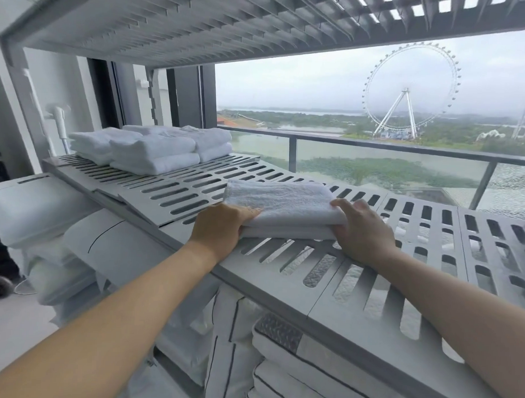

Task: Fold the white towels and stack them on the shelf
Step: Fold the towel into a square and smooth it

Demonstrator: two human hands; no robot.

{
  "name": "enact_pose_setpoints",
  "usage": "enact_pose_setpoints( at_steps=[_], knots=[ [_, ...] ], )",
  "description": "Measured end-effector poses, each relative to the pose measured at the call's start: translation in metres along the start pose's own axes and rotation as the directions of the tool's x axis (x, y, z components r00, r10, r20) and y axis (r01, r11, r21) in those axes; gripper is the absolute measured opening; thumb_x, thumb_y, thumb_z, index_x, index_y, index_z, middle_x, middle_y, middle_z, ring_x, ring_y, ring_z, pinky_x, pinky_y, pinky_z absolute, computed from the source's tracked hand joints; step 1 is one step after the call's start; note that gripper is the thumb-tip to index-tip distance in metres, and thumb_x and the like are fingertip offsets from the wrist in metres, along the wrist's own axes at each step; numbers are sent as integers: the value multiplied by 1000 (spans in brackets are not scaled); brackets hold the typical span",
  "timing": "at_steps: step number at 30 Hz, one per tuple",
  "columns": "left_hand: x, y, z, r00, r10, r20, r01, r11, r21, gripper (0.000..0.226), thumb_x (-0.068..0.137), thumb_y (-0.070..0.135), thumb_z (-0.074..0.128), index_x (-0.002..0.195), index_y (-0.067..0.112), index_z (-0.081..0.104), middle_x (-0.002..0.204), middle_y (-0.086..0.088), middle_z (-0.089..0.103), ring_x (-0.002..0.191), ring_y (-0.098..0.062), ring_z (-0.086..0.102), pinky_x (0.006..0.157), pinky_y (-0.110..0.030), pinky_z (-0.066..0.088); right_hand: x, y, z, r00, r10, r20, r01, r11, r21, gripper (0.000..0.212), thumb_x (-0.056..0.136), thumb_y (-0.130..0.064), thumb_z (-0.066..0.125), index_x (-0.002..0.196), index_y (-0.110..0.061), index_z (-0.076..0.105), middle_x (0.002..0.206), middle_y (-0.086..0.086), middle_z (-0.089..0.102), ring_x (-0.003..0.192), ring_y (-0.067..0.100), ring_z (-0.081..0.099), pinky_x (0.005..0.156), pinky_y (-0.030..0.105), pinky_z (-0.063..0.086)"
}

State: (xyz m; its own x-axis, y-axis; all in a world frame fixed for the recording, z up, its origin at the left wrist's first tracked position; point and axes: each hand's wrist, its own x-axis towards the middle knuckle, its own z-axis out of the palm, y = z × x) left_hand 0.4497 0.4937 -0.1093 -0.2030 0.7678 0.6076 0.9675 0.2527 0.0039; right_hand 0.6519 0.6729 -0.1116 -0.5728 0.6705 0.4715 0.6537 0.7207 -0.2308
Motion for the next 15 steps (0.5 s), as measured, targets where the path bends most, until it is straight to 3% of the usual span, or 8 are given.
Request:
enact_pose_setpoints(
  at_steps=[2, 5, 8, 10, 12, 15],
  knots=[
    [2, 5, -4, 998, 9, 58, -13, 997, 74, 57, 85, 1, 45, 130, 35, 49, 113, 2, 65, 99, -26, 62, 75, -35, 51, 2, -1, 0, 997, -75, 14, 75, 997, 3, 45, 88, -30, 46, 132, -29, 37, 133, 6, 40, 121, 27, 41, 88, 45, 41],
    [16, 18, -16, 965, -25, 263, -36, 974, 223, 44, 76, 8, 51, 117, 25, 53, 110, 3, 57, 94, -25, 59, 66, -33, 43, 8, 2, -10, 973, -220, 72, 215, 974, 71, 49, 87, -33, 45, 135, -23, 40, 144, 1, 38, 127, 22, 39, 100, 43, 36],
    [42, 27, -30, 927, -102, 360, 13, 970, 242, 33, 75, 19, 48, 107, 21, 57, 107, 0, 59, 94, -25, 58, 69, -32, 39, 19, 0, -25, 975, -208, 82, 173, 934, 312, 53, 82, -47, 32, 123, -24, 57, 136, -1, 51, 123, 18, 46, 91, 31, 37],
    [59, 29, -29, 936, -127, 328, 70, 981, 179, 26, 78, 20, 42, 96, 20, 60, 100, -1, 63, 88, -23, 57, 68, -31, 40, 32, -7, -30, 986, -140, 95, 96, 923, 372, 55, 84, -49, 26, 114, -23, 64, 129, 3, 57, 115, 21, 52, 79, 29, 37],
    [78, 31, -22, 943, -150, 297, 142, 989, 50, 27, 82, 21, 37, 94, 20, 61, 100, -2, 63, 86, -22, 56, 67, -32, 41, 50, -18, -27, 981, -109, 164, 41, 928, 369, 45, 92, -42, 31, 108, -21, 67, 125, 6, 60, 108, 24, 55, 77, 31, 40],
    [111, 34, 1, 901, -134, 414, 214, 965, -153, 38, 90, 28, 33, 125, 21, 49, 135, -5, 48, 118, -24, 46, 92, -39, 38, 81, -39, -21, 965, -78, 250, -42, 897, 440, 27, 90, -30, 47, 94, -20, 72, 108, 4, 66, 98, 24, 58, 80, 34, 44]
  ],
)
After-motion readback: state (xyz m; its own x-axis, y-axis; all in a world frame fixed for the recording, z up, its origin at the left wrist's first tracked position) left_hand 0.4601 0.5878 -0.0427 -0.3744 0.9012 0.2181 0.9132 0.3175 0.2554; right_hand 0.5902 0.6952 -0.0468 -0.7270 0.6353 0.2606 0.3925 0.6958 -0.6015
